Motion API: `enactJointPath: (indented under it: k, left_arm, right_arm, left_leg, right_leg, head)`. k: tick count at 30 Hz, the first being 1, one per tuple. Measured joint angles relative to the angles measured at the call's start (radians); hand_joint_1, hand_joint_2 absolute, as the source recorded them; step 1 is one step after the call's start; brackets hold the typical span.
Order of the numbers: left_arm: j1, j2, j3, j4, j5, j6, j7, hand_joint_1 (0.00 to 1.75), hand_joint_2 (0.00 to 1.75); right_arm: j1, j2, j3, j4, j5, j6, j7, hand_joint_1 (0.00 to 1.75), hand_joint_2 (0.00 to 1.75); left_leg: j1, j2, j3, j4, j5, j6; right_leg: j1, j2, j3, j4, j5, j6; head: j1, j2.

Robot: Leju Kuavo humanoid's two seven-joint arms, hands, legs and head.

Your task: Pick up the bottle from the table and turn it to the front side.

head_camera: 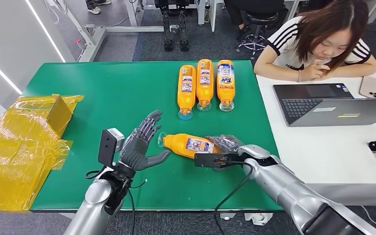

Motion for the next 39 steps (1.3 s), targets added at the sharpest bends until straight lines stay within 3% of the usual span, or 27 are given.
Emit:
enactJointPath:
  k: [7, 17, 28, 34, 39]
  left_arm:
    - [0.021, 0.004, 0.000, -0.007, -0.011, 0.012, -0.006, 0.00, 1.75]
    - [0.071, 0.018, 0.000, -0.046, -0.025, 0.045, -0.033, 0.00, 1.75]
    - [0.083, 0.027, 0.000, -0.057, -0.031, 0.055, -0.044, 0.00, 1.75]
    - [0.085, 0.036, 0.003, -0.071, -0.037, 0.085, -0.053, 0.00, 1.75]
    - [0.091, 0.048, 0.008, -0.100, -0.069, 0.082, -0.050, 0.00, 1.75]
  right_arm:
    - [0.058, -0.008, -0.089, -0.068, -0.053, -0.031, -0.033, 1.75, 1.75]
    - [0.245, -0.016, -0.340, -0.227, -0.353, 0.017, -0.233, 1.75, 1.75]
    - [0.355, -0.020, -0.479, -0.325, -0.440, 0.031, -0.276, 1.75, 1.75]
    - [0.523, 0.005, -0.611, -0.526, -0.564, -0.018, -0.330, 1.75, 1.75]
    - [0.679, 0.058, -0.737, -0.731, -0.536, -0.102, -0.360, 1.75, 1.75]
  left_leg:
    - [0.000, 0.000, 0.000, 0.000, 0.001, 0.000]
    - [0.000, -0.005, -0.012, 0.000, 0.001, 0.000]
    - [-0.001, -0.007, -0.020, 0.001, 0.001, 0.000]
    - [-0.001, -0.010, -0.023, 0.000, 0.000, 0.000]
    - [-0.001, -0.011, -0.025, 0.000, 0.000, 0.001]
  right_leg:
    - [0.000, 0.000, 0.000, 0.000, 0.000, 0.000]
    - [0.000, -0.005, -0.010, 0.000, 0.000, 0.000]
    - [0.000, -0.007, -0.017, 0.000, 0.000, 0.001]
    - [0.000, -0.010, -0.019, 0.000, -0.002, 0.001]
    - [0.000, -0.011, -0.020, 0.001, -0.004, 0.000]
  head:
    - [0.000, 0.000]
    - [0.000, 0.000]
    - [0.000, 0.000]
    - [0.000, 0.000]
    - [0.000, 0.000]
